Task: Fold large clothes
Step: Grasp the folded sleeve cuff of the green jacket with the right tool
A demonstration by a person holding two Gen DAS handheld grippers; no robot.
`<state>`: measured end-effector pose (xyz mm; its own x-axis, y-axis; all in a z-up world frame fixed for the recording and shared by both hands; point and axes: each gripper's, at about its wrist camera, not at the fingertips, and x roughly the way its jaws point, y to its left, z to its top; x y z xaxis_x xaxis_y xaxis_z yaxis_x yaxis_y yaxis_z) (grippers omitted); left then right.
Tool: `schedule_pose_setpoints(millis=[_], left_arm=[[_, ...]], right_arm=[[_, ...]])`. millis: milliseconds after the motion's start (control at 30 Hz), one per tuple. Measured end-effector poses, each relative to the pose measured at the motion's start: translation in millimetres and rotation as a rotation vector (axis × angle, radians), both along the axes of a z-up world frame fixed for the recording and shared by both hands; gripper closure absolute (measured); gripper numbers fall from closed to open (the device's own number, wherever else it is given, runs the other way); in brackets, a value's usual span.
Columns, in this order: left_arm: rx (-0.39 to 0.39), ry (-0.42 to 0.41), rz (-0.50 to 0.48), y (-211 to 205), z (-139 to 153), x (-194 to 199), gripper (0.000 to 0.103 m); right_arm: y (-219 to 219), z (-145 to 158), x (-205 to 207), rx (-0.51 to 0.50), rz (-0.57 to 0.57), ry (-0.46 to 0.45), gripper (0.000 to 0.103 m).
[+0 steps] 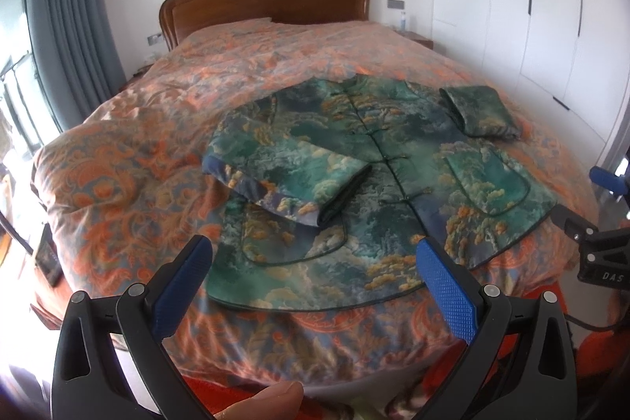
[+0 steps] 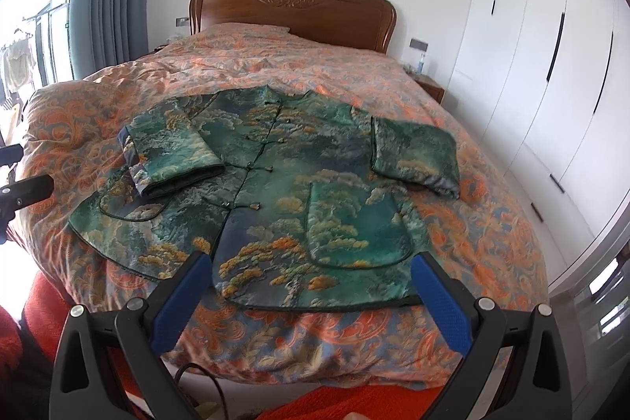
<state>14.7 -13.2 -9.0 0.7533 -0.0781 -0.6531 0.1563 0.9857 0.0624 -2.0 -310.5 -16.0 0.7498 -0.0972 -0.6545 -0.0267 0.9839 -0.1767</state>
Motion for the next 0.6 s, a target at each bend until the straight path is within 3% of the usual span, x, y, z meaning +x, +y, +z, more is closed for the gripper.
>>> schedule_pose_setpoints(millis=[200,333,600], left_arm=[[0.004,-0.024,0.023,3,5,3,0.0],[-0.013,0.002,0.034,8,1,8,0.0],[-0.029,0.026,0.068,17,-4,9,0.0]], right_arm=[[-8,3,6,0.066,0.058,0.012,0.0],[-2,3,6,0.049,0.062,0.029,0.0],[-32,-1,24,0.018,-0.057,0.081,0.0]])
